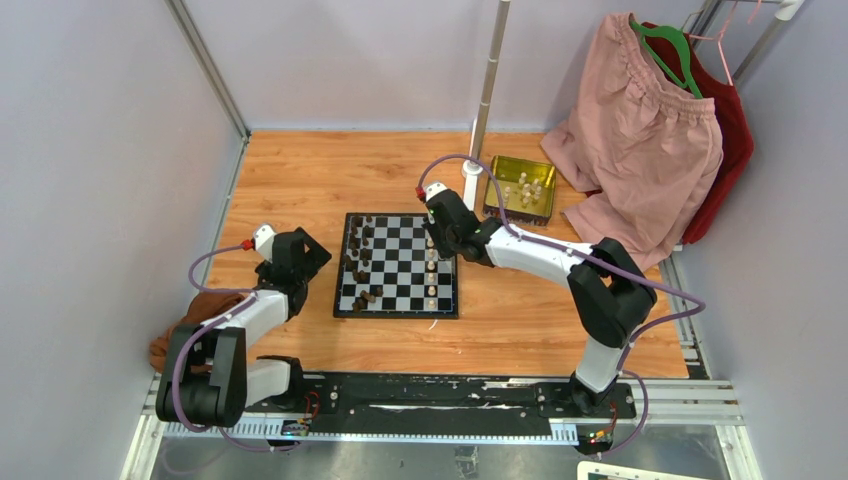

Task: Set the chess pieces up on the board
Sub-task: Place the chess piece on the chessboard.

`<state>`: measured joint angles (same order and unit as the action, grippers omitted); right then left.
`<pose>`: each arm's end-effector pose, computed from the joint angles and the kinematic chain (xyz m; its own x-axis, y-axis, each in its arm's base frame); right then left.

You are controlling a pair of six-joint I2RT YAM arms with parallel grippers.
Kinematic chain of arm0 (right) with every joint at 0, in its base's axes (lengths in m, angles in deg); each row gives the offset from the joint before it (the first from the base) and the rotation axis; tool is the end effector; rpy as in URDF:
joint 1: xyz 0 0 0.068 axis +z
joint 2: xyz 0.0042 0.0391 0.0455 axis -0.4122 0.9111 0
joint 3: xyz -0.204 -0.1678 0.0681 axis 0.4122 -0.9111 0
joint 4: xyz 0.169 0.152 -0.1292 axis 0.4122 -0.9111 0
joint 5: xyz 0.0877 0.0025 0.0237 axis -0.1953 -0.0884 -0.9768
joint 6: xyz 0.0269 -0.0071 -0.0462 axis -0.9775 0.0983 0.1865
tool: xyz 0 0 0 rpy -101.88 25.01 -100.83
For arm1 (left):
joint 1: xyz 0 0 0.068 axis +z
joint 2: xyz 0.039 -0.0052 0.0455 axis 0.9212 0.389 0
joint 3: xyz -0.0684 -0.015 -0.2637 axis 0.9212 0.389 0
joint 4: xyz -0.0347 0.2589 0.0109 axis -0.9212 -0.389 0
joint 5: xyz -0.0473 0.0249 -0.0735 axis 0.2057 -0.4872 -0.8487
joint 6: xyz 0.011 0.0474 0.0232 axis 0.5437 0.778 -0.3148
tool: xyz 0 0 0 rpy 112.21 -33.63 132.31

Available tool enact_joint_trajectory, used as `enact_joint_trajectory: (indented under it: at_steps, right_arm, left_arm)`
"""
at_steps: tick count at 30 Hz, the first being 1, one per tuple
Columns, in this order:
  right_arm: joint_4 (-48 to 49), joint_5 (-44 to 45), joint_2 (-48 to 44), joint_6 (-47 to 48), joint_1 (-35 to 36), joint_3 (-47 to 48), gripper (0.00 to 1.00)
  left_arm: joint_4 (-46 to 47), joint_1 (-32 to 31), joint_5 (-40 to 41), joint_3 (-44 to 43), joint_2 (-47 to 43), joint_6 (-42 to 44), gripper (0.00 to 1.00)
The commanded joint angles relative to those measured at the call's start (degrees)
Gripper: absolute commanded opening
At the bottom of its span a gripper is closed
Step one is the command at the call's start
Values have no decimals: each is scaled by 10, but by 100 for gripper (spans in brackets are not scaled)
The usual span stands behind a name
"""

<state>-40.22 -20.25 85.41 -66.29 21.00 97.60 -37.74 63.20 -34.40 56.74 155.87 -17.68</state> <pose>0.2778 0.2731 0.2219 -0.5365 -0.3487 -0.7685 -0.5471 0.8371 0.0021 0.2148 -0.0031 0.1476 -0.2995 -0.6539 -0.6947 -0.5755 0.7046 -0.4151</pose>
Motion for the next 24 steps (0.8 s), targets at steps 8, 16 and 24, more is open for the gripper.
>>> enact_joint_trajectory:
  at_steps: [8,16,24]
  right_arm:
    - [-2,16,7,0,-6,-10,4]
    - [-2,15,3,-3,-7,-18,16]
    - [-5,13,-7,-6,-6,-23,28]
  left_arm:
    - [11,-4,-2,-2,2,10,100]
    - [11,-4,-2,-1,0,11,100]
    - [12,-5,-2,-1,-1,12,100]
